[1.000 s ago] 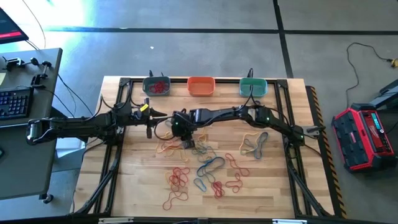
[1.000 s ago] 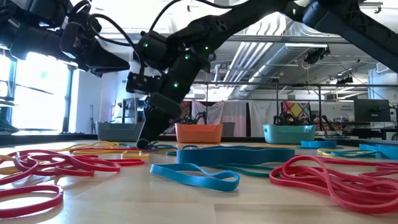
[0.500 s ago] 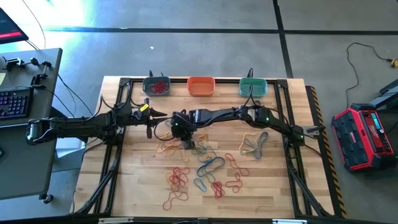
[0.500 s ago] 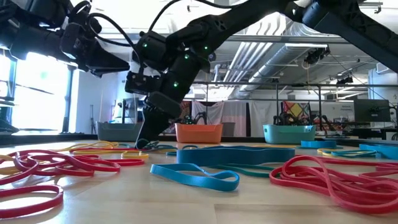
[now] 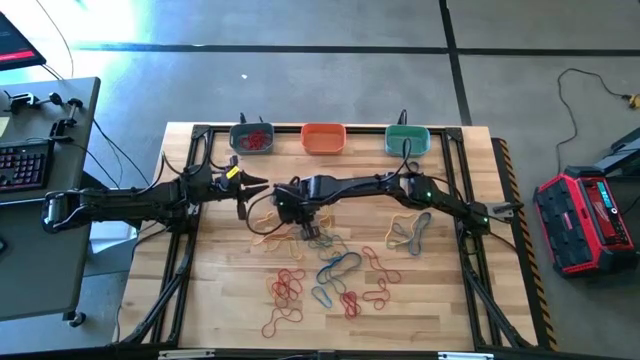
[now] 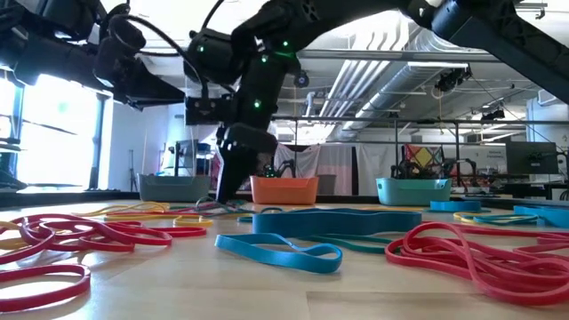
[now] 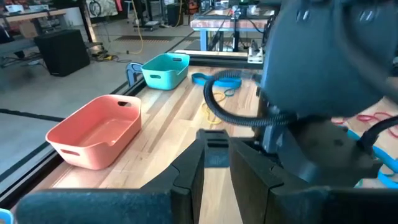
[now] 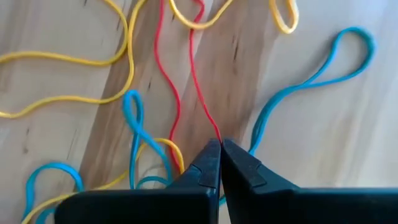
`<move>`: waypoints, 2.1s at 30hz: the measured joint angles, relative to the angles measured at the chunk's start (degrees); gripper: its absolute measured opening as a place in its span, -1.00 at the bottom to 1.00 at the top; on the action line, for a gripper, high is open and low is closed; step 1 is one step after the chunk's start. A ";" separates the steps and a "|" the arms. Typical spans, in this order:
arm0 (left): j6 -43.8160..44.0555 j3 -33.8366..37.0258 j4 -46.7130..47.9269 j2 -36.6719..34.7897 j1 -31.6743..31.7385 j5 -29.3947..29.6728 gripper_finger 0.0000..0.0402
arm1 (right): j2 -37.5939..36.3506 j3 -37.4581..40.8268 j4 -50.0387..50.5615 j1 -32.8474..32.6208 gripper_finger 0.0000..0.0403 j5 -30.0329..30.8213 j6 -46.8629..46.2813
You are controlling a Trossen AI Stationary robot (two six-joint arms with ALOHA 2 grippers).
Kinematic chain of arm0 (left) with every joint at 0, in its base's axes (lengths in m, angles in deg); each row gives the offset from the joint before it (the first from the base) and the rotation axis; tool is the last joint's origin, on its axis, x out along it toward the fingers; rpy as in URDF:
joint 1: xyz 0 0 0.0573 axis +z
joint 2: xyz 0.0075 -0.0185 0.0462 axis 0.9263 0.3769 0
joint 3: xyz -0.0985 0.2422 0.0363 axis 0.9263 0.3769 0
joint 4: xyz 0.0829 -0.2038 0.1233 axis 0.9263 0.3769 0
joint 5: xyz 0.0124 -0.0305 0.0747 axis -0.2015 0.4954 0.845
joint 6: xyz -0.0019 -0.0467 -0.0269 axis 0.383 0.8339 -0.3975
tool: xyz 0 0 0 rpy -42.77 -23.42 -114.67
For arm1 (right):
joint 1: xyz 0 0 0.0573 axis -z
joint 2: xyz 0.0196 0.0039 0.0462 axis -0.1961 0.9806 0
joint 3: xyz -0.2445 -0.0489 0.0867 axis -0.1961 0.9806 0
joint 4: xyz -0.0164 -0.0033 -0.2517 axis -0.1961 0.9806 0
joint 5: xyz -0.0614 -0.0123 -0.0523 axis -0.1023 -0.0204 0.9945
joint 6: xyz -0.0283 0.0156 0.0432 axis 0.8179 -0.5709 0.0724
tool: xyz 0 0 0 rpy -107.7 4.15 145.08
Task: Sort rubber bands into baskets
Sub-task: Put the red rubber band into the blue bin
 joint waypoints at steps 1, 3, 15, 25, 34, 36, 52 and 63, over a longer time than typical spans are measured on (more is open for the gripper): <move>0.00 0.00 0.16 0.00 0.00 0.00 -0.67 | 0.00 -0.58 0.23 -0.08 -1.00 0.18 0.00; 0.00 0.00 0.61 0.00 0.00 0.00 -0.67 | 0.00 -1.86 1.02 -0.32 -1.00 0.87 0.02; 3.92 -0.02 4.40 0.00 -0.04 -8.15 -0.64 | -2.05 -10.66 4.68 -0.88 -1.00 3.02 -0.47; 8.12 -0.04 4.29 1.53 -0.26 -7.70 -0.31 | -6.92 -10.47 1.26 -1.08 -1.00 13.73 -2.80; 7.62 -0.04 -2.08 5.91 -0.70 -4.11 -0.13 | -7.87 -10.42 -3.13 -1.23 -1.00 17.41 -3.05; 7.46 -0.04 -3.74 6.72 -1.14 -4.11 -0.13 | -7.87 -10.42 -3.67 -1.25 -1.00 17.41 -3.04; 6.56 -0.04 -5.59 10.22 -1.36 3.68 -0.73 | -7.82 -10.42 -4.63 -1.52 -1.00 17.39 -2.92; 6.92 -0.04 -6.70 10.19 -1.25 9.70 -0.99 | -7.80 -10.42 -4.14 -2.00 -0.86 26.01 -2.18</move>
